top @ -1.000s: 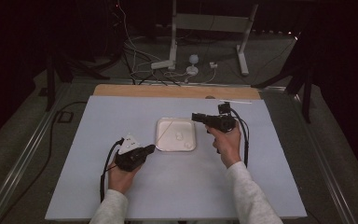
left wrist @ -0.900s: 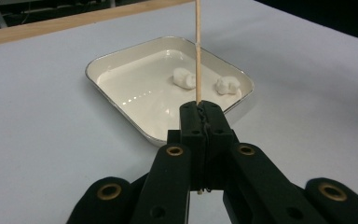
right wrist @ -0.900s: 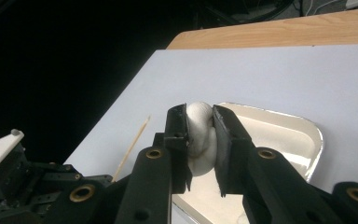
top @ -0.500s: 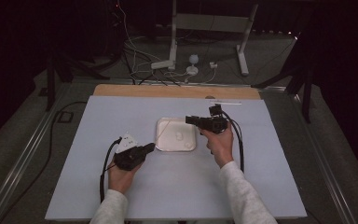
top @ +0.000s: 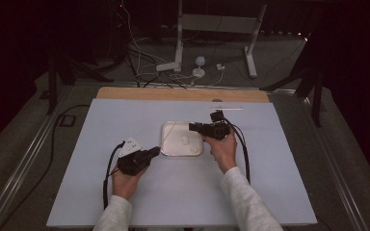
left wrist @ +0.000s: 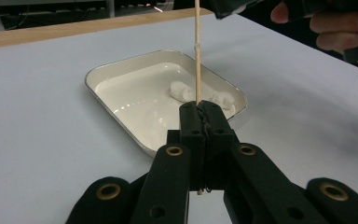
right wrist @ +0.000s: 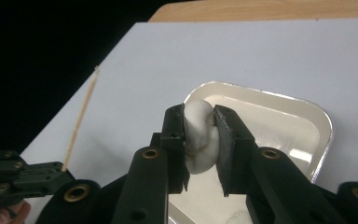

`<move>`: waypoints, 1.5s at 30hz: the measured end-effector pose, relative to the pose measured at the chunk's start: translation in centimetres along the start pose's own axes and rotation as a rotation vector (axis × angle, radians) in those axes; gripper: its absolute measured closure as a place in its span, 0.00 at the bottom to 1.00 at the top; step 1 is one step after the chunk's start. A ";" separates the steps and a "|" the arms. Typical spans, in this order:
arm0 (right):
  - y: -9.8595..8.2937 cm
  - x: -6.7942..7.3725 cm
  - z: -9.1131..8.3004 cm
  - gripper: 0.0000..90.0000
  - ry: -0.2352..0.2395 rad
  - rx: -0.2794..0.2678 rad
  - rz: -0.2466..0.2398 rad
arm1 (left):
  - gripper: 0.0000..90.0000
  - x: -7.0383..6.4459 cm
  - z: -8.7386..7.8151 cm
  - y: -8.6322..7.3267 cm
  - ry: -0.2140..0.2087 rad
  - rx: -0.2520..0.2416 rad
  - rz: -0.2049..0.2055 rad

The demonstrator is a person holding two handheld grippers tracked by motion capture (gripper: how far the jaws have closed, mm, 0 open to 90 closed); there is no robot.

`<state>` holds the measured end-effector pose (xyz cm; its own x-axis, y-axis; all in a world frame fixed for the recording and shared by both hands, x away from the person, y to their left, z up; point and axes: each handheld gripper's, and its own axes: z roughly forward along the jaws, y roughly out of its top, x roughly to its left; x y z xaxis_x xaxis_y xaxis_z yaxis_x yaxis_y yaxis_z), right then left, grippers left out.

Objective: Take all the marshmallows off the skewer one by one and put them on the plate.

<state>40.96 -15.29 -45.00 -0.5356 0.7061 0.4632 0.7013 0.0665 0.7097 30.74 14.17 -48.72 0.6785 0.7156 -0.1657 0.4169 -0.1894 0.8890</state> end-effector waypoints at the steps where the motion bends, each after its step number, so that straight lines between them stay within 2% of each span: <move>1: -0.1 0.0 0.1 0.84 -0.004 0.005 0.000 | 1.00 0.0 0.0 0.0 0.000 0.000 0.000; 10: -0.4 -0.3 1.0 0.81 -0.047 0.031 -0.016 | 1.00 0.0 0.1 0.0 -0.004 0.000 -0.005; 11: -0.4 -0.3 1.1 0.77 -0.054 0.028 -0.019 | 1.00 0.0 0.1 0.0 -0.004 0.000 -0.005; 14: -0.6 -0.5 1.3 0.51 -0.076 0.004 -0.030 | 1.00 0.0 0.0 0.0 -0.006 -0.002 -0.008; 15: -0.7 -0.6 1.4 0.42 -0.084 0.011 -0.024 | 1.00 0.0 0.0 0.0 -0.007 -0.003 -0.009; 18: -0.9 -0.9 1.6 0.30 -0.089 0.029 -0.018 | 1.00 0.1 0.0 0.0 -0.002 -0.006 -0.013; 22: -1.1 -0.6 1.5 0.17 -0.126 0.014 -0.057 | 1.00 0.2 -0.1 0.1 0.007 -0.013 -0.033; 25: -1.4 -0.1 1.2 0.15 -0.134 0.002 -0.089 | 1.00 0.2 0.0 0.1 0.008 -0.018 -0.051; 29: -1.8 0.3 0.8 0.04 -0.105 0.003 -0.120 | 1.00 0.1 0.2 0.4 0.007 -0.027 -0.077; 33: -2.1 0.9 0.5 0.00 -0.095 0.000 -0.154 | 1.00 -0.2 0.4 1.0 0.016 -0.027 -0.080; 40: -2.3 1.9 -0.8 0.00 -0.070 -0.023 -0.217 | 1.00 -0.6 1.0 2.9 0.031 -0.033 -0.083; 45: -2.4 2.0 -1.9 0.00 -0.059 -0.030 -0.232 | 1.00 -0.8 1.5 4.0 0.042 -0.049 -0.099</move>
<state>37.28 -15.37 -44.78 -0.6520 0.7143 0.2544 0.5479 0.2119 0.8093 32.77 11.82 -45.67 0.6090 0.7572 -0.2362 0.4498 -0.0844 0.8891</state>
